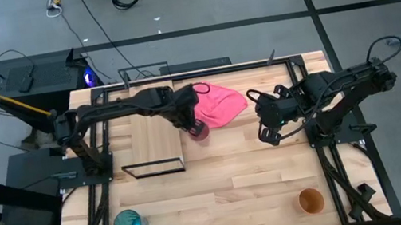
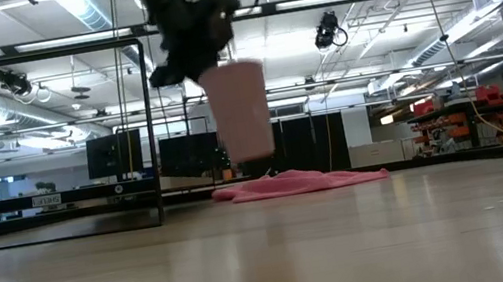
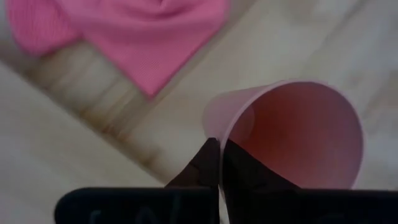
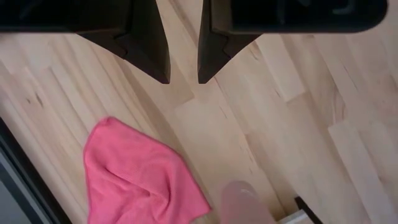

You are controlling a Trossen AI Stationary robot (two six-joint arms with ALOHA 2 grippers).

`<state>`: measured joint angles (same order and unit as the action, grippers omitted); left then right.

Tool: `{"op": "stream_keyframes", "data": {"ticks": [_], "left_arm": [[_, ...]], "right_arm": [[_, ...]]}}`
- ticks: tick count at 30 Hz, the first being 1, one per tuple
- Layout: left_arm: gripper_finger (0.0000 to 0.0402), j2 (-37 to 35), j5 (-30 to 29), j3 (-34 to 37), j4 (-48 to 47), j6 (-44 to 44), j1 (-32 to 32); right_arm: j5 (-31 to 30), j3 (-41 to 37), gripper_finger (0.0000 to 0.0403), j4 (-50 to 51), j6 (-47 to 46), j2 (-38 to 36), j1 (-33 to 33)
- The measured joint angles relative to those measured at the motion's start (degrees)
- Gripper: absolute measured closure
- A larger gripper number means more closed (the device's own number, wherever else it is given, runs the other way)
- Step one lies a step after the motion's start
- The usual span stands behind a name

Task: Stack small to large cups/mugs on shelf
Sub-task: Put the pink cup on the shelf

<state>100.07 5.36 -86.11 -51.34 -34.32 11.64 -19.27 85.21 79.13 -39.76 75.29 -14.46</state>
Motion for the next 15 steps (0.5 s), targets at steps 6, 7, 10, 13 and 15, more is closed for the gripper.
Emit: {"op": "stream_keyframes", "data": {"ticks": [6,7,10,13,15], "left_arm": [[0.0393,-0.02,-7.58,-16.33,-15.07,2.01,-0.36],[0.0393,-0.06,-9.34,-19.07,-18.01,2.02,-0.19],[0.0393,-0.09,-14.08,-26.72,-26.62,1.99,0.51],[0.0393,-0.13,-16.03,-32.93,-34.14,1.56,1.99],[0.0393,-0.13,-16.12,-35.91,-38.47,0.16,3.67]], "right_arm": [[0.04,0.0,0.0313,0.58,0.45,-0.34,-1.14],[0.04,0.0,0.0313,0.76,0.47,-0.59,-1.54],[0.04,0.0,0.0313,1.49,0.43,-1.8,-3.25],[0.04,0.0,0.0313,1.44,0.35,-3.28,-5.09],[0.04,0.0,0.0313,1.44,0.31,-4.23,-6.15]]}}
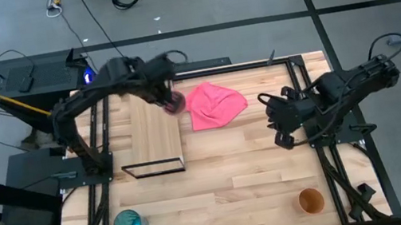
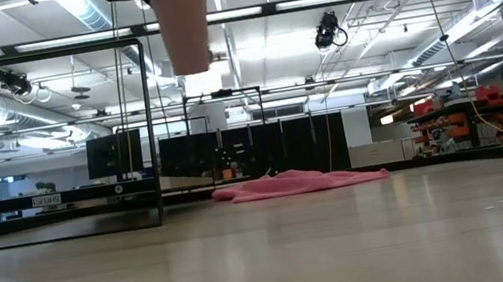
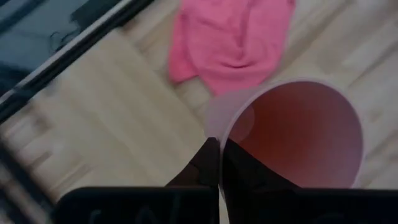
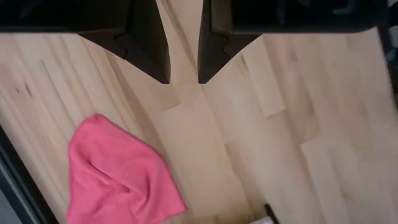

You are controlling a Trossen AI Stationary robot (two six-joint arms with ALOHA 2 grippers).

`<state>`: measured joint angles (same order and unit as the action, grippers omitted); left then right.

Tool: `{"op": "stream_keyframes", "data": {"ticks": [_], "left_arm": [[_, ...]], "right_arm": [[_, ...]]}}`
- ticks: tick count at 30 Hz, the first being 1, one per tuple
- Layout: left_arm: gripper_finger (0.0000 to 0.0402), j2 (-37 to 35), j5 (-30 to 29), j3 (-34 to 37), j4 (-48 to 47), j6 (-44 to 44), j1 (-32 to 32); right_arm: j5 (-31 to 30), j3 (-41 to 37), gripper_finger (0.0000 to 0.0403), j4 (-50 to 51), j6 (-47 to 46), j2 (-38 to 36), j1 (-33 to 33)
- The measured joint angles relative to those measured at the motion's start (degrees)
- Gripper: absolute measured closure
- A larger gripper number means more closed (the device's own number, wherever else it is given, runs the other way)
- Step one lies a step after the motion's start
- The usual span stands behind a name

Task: Stack small to large cups/mugs on shelf
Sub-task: Put the pink cup on the shelf

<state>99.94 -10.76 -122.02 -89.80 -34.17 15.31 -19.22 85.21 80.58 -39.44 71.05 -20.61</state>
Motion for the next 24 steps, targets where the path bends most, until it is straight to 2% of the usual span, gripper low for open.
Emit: {"op": "stream_keyframes", "data": {"ticks": [6,9,17,24], "left_arm": [[0.0393,-1.07,0.12,-1.18,-0.19,0.35,6.66],[0.0393,-0.95,1.76,0.43,-0.29,1.58,11.15],[0.0393,-0.93,2.44,10.38,0.93,11.22,22.49],[0.0393,-0.9,8.7,19.44,13.5,18.08,30.32]], "right_arm": [[-0.73,0.0,0.0313,-0.03,-1.89,-2.23,-2.34],[-0.93,0.0,0.0313,-0.04,-3.34,-2.85,-3.08],[-6.03,0.0,0.0313,-0.07,-6.55,-2.43,-4.06],[-9.07,0.0,0.0313,-1.2,-8.63,-1.67,-2.84]]}}
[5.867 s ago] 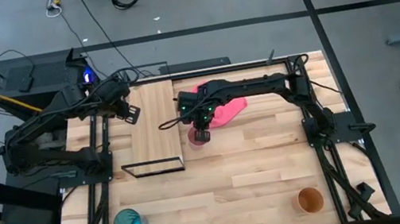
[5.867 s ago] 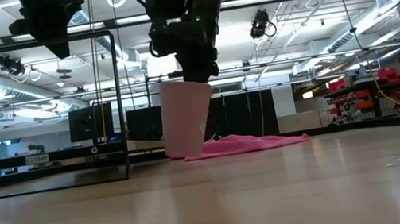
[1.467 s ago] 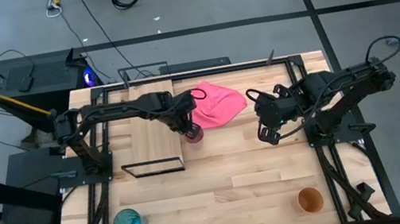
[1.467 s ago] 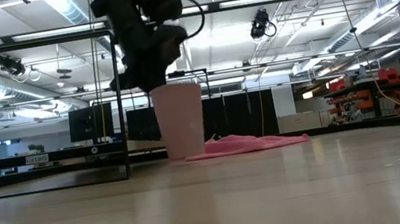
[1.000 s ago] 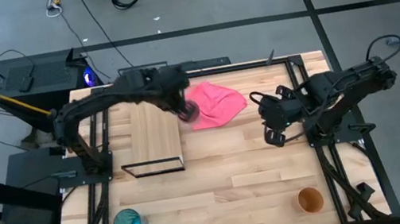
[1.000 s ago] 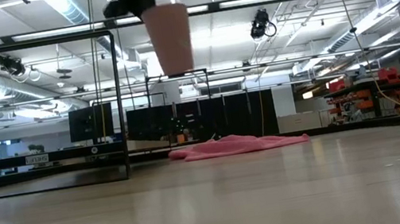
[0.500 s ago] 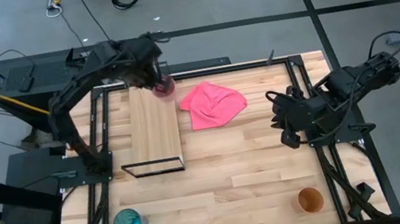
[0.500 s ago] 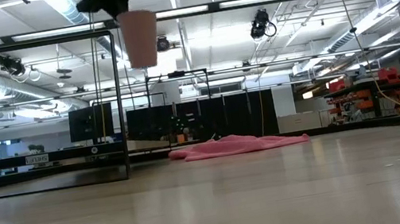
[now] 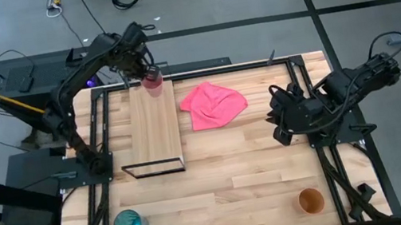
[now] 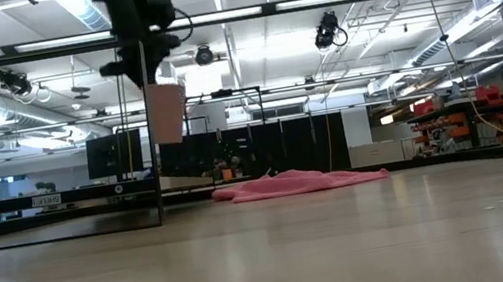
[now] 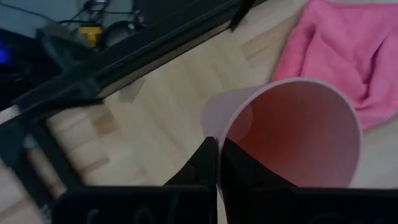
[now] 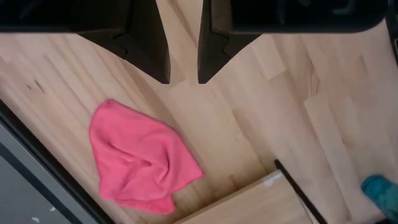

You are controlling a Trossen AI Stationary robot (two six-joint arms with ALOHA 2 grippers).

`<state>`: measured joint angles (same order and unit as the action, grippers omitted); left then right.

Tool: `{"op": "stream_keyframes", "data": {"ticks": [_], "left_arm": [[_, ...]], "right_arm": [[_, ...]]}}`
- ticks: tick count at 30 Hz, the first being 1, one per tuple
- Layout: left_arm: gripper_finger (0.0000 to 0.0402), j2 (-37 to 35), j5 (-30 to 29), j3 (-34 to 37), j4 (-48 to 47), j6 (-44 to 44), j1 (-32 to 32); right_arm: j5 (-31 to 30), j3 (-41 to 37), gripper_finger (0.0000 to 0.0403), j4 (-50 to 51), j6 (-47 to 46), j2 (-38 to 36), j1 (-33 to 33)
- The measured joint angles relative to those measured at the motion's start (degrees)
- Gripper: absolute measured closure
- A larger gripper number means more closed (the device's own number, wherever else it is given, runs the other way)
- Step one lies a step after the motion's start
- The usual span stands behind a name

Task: Stack small to large cups/mugs on shelf
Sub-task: Put the pink cup on the shelf

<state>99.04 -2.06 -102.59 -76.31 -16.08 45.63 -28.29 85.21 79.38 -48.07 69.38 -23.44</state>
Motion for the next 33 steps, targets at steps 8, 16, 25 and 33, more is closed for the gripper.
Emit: {"op": "stream_keyframes", "data": {"ticks": [8,16,25,33], "left_arm": [[0.0393,0.02,3.73,8.65,2.34,2.37,6.46],[0.0393,0.02,3.96,12.21,6.39,3.7,7.47],[0.0393,0.02,6.39,12.26,9.15,3.29,7.46],[0.0393,0.02,6.44,12.26,9.27,2.13,7.45]], "right_arm": [[-0.01,0.0,0.0313,-2.04,0.02,0.51,1.85],[-0.03,0.0,0.0313,-2.62,0.15,0.51,3.57],[-0.01,0.0,0.0313,-2.73,0.2,0.51,3.56],[-0.01,0.0,0.0313,-2.76,0.62,0.51,3.56]]}}
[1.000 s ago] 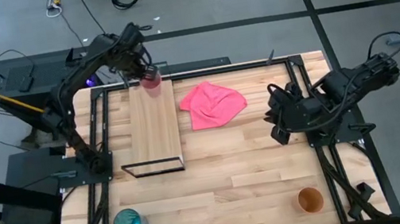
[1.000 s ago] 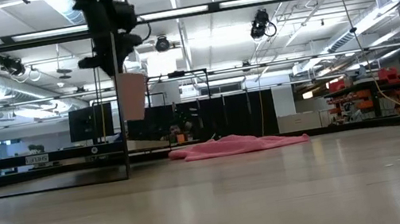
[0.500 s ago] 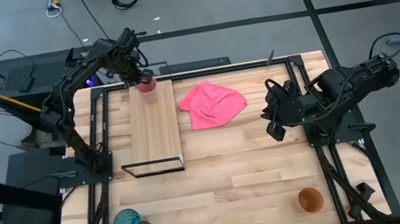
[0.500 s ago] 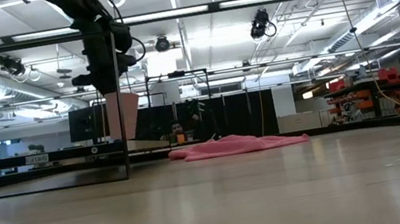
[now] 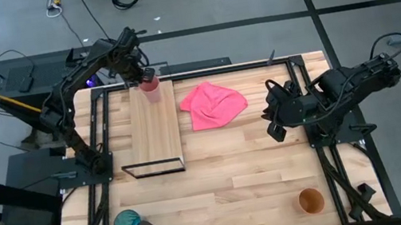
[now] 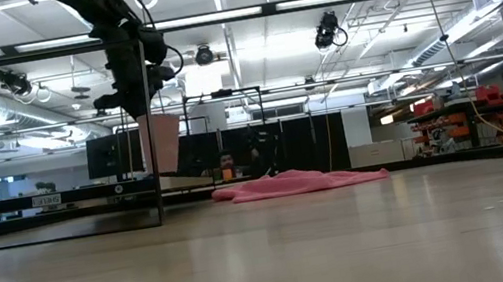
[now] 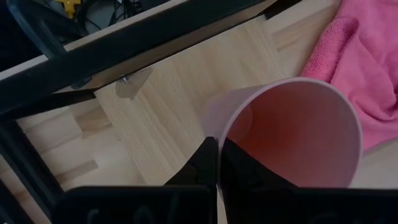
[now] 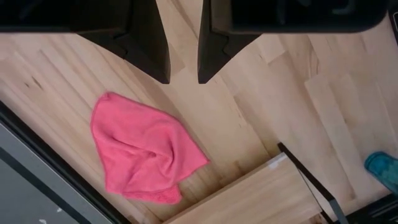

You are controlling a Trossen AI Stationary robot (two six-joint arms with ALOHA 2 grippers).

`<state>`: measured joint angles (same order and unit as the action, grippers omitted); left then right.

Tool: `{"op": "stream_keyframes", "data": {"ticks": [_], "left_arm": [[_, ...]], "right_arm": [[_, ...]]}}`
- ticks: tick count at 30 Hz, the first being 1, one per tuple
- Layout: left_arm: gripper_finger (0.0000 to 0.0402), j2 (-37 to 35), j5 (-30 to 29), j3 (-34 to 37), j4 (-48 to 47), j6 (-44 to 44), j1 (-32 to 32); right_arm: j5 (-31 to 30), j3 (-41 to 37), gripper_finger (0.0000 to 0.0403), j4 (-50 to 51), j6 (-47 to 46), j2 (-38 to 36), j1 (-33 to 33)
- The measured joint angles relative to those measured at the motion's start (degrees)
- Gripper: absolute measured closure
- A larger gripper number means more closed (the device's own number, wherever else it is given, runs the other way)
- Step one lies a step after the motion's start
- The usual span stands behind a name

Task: Stack small to large cups/mugs on shelf
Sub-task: Put the pink cup on the shelf

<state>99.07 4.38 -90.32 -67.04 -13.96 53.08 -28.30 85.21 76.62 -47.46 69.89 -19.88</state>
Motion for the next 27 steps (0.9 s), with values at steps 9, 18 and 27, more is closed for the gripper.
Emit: {"op": "stream_keyframes", "data": {"ticks": [9,18,27], "left_arm": [[0.0393,0.31,-0.46,1.78,0.47,-0.44,-0.04],[0.0391,-0.1,-0.27,6.31,3.01,-0.55,-0.02],[0.0386,0.25,-0.51,5.33,3.45,-0.48,-0.09]], "right_arm": [[0.02,0.0,0.0313,-0.02,0.04,0.0,-0.01],[0.02,0.0,0.0313,-0.02,0.21,0.0,-0.02],[0.02,0.0,0.0313,-0.02,0.7,0.0,0.0]]}}
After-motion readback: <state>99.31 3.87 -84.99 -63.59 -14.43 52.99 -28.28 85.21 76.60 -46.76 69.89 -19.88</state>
